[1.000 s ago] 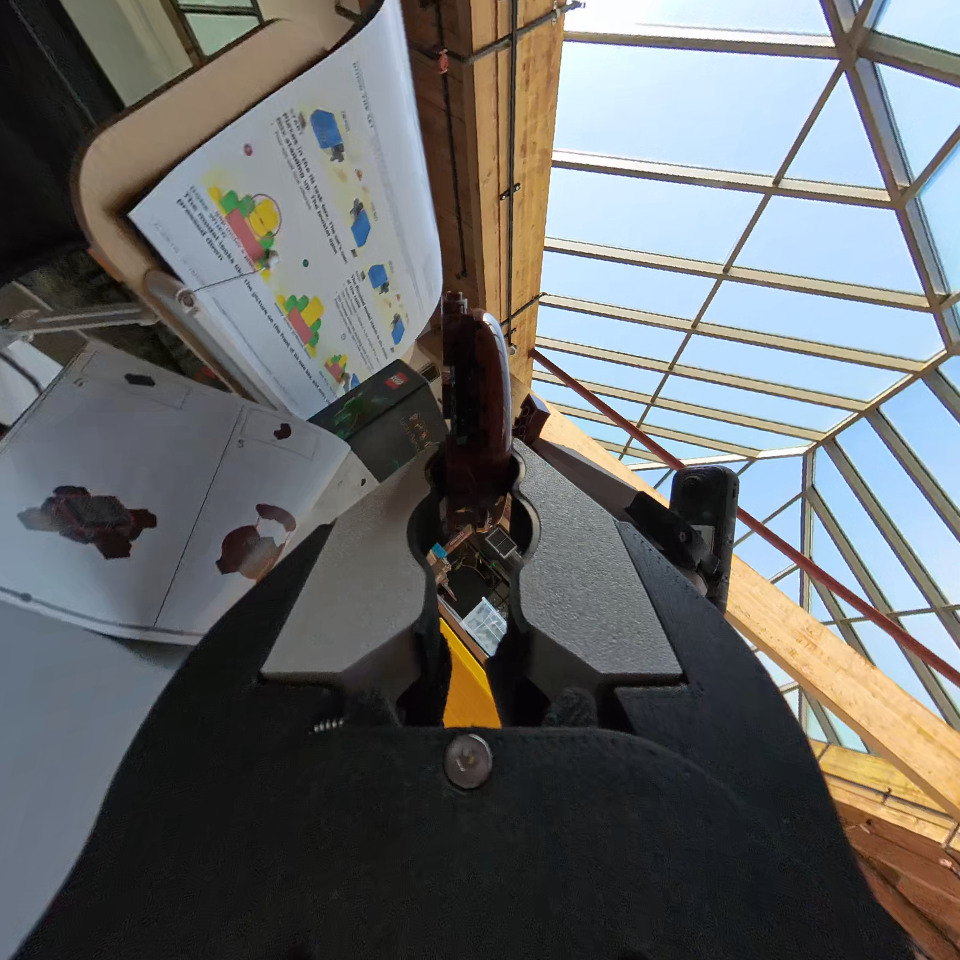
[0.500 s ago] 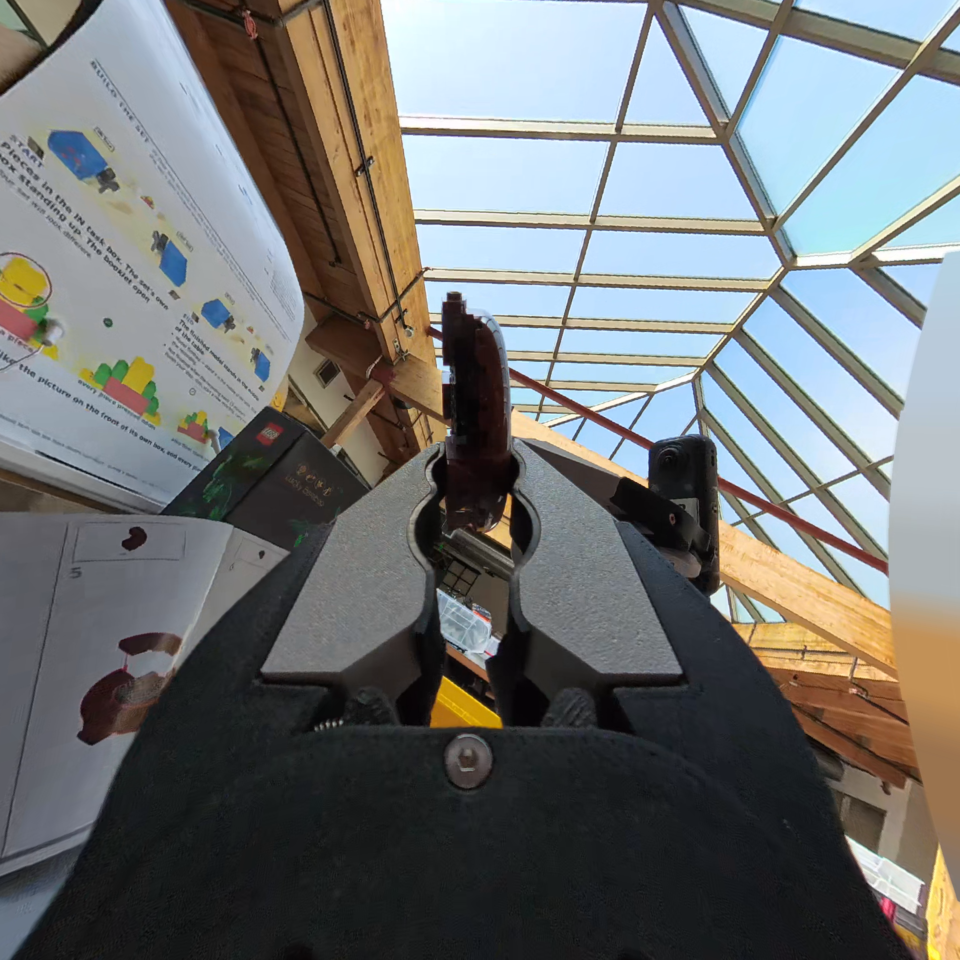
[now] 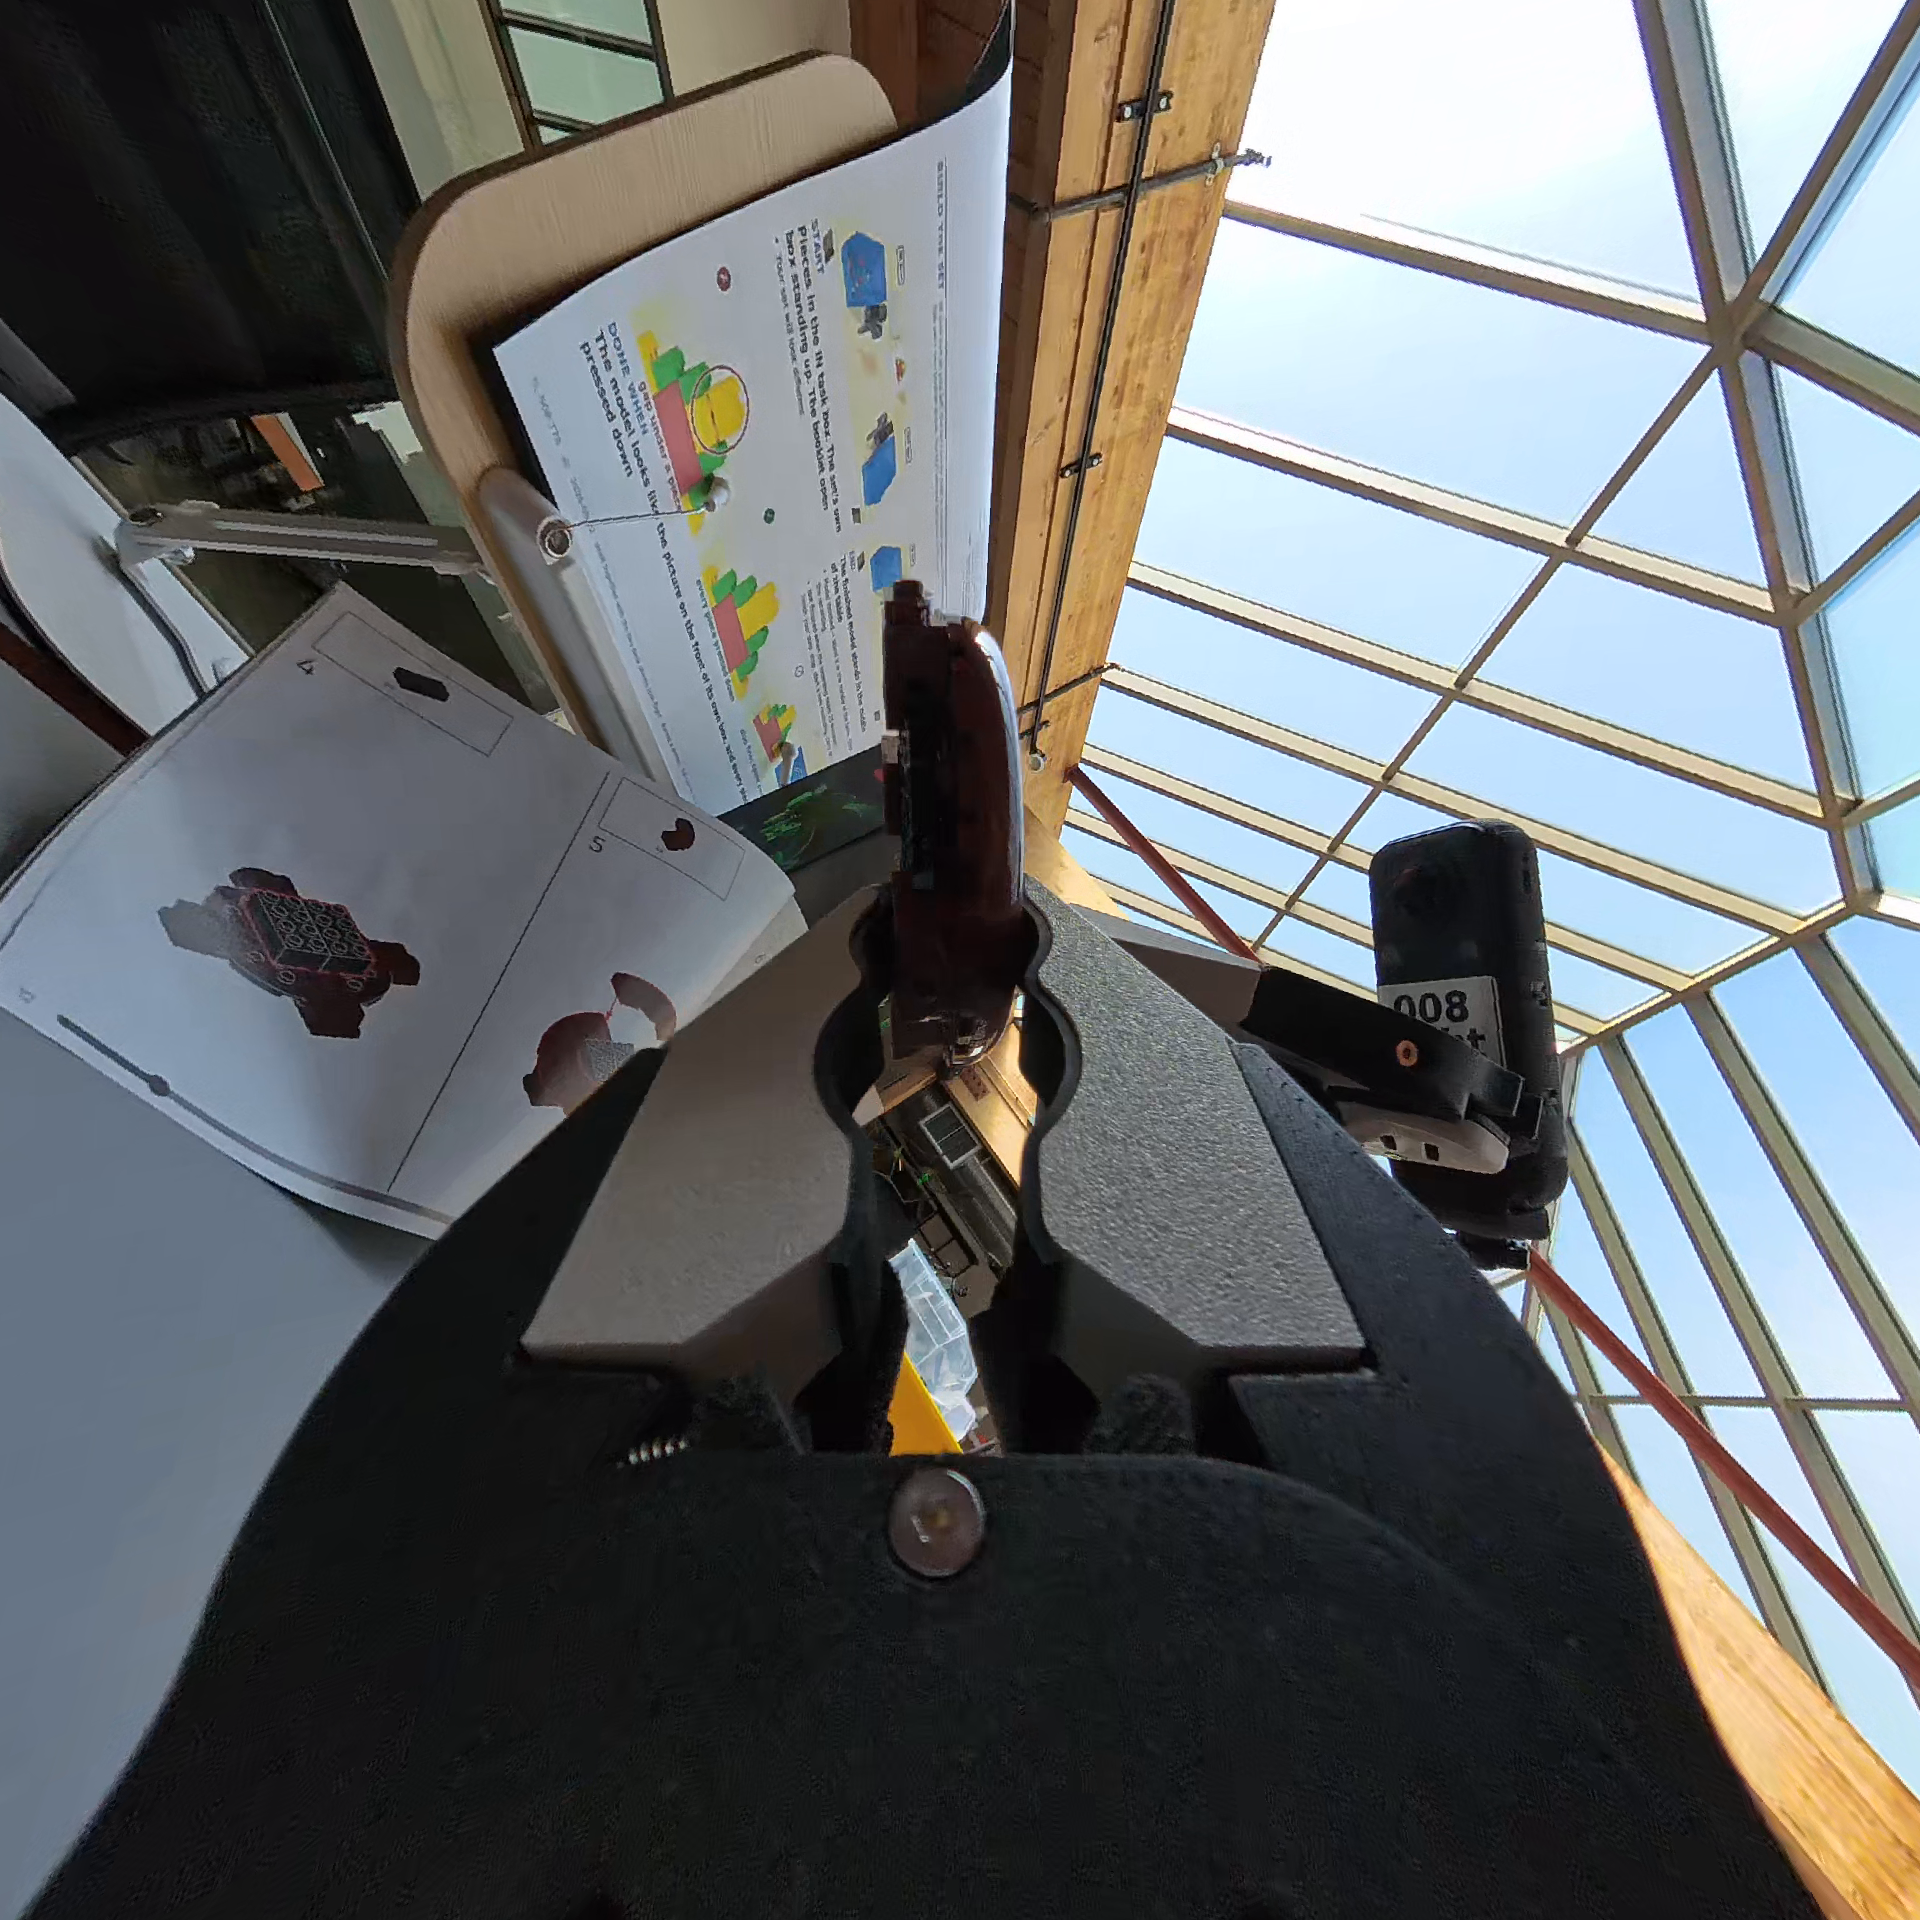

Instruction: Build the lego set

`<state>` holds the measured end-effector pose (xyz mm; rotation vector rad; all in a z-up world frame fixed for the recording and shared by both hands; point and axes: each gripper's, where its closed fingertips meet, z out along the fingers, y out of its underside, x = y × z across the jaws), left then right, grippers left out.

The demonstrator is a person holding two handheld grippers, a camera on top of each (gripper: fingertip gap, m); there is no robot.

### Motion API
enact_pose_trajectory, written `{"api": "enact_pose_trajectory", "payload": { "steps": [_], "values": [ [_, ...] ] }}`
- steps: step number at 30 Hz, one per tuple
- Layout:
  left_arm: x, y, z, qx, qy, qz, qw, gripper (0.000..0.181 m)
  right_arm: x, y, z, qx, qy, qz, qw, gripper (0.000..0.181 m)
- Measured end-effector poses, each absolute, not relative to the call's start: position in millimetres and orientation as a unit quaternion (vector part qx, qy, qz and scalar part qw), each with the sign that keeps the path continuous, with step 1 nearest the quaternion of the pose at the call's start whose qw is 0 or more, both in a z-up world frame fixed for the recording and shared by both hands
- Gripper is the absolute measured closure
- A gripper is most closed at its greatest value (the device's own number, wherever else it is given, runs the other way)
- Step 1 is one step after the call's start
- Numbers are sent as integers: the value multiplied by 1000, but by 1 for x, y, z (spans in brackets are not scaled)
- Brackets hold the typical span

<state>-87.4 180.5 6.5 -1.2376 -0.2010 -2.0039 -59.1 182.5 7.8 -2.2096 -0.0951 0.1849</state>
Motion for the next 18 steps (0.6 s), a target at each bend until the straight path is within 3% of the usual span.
{"api": "enact_pose_trajectory", "payload": {
  "steps": [18],
  "values": [
    [-85,177,9,-497,-44,-769,399,163,-61,185,14,-887,-38,28,459,168]
  ]
}}
